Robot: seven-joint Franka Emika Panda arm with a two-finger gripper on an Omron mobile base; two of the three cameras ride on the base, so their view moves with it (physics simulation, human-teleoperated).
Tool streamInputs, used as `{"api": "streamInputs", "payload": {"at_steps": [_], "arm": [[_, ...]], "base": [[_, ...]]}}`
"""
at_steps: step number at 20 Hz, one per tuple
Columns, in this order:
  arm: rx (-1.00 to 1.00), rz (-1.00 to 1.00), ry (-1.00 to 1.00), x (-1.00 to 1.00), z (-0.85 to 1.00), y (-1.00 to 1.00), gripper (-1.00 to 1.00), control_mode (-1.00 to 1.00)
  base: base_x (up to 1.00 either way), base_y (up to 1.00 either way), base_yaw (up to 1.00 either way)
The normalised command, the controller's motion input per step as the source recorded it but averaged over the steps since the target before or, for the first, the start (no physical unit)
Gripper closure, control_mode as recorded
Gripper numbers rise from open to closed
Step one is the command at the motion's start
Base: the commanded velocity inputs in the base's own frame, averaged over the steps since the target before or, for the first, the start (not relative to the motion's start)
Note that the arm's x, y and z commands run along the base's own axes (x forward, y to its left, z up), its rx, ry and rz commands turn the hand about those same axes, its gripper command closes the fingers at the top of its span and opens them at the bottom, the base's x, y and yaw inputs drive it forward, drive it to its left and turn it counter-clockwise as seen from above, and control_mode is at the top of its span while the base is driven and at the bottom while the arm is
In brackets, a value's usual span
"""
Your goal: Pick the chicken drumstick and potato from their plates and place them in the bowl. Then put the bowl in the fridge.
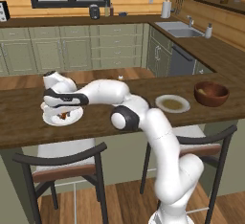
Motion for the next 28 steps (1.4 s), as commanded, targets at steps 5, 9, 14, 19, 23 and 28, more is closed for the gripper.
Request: {"api": "streamInputs", "payload": {"at_steps": [5, 9, 14, 19, 23, 28], "arm": [[0.1, 0.0, -0.08, -0.62, 0.44, -1.0, 1.0, -1.0], [0.11, 0.0, -0.02, -0.45, 0.54, -1.0, 1.0, -1.0], [0.08, 0.01, -0.02, -0.35, 0.43, -1.0, 1.0, -1.0], [0.07, 0.0, -0.07, -0.52, 0.46, -1.0, 1.0, -1.0], [0.05, 0.0, -0.02, -0.32, 0.58, -1.0, 1.0, -1.0], [0.07, 0.0, 0.0, -0.07, 0.46, -1.0, 1.0, -1.0]], "base": [[0.0, 0.0, 0.0], [0.0, 0.0, 0.0], [0.0, 0.0, 0.0], [0.0, 0.0, 0.0], [0.0, 0.0, 0.0], [0.0, 0.0, 0.0]]}}
